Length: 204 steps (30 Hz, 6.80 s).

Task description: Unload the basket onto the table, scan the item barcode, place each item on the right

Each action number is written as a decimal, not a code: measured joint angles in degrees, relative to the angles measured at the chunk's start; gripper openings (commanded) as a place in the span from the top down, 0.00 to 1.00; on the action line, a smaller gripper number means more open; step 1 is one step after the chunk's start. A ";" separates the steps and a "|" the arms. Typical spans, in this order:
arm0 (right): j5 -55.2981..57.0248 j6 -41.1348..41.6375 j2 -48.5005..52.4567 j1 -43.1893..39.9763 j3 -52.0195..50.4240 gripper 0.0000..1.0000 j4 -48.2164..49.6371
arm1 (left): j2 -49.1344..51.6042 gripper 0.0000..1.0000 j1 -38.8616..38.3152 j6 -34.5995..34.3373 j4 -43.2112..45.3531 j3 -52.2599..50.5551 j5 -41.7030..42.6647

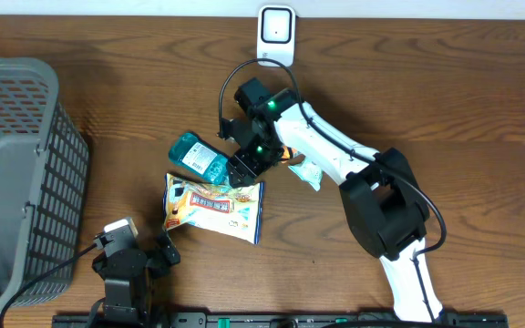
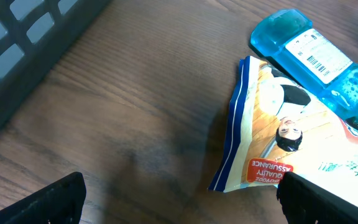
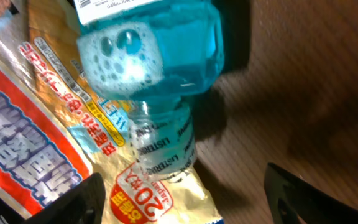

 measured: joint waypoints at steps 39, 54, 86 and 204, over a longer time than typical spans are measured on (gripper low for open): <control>10.82 -1.81 4.72 5.22 4.50 0.86 -5.66 | 0.04 0.02 0.00 0.02 -0.02 0.00 0.00; 13.64 -1.55 4.92 4.11 26.53 0.83 -39.21 | 0.04 0.02 0.00 0.00 0.00 0.00 0.00; 21.07 16.02 6.40 8.59 28.61 0.16 -11.69 | 0.04 0.02 0.00 0.00 -0.02 0.00 0.00; 32.72 20.70 16.76 4.81 32.46 0.91 -27.61 | 0.04 0.02 0.00 0.02 -0.02 0.00 0.00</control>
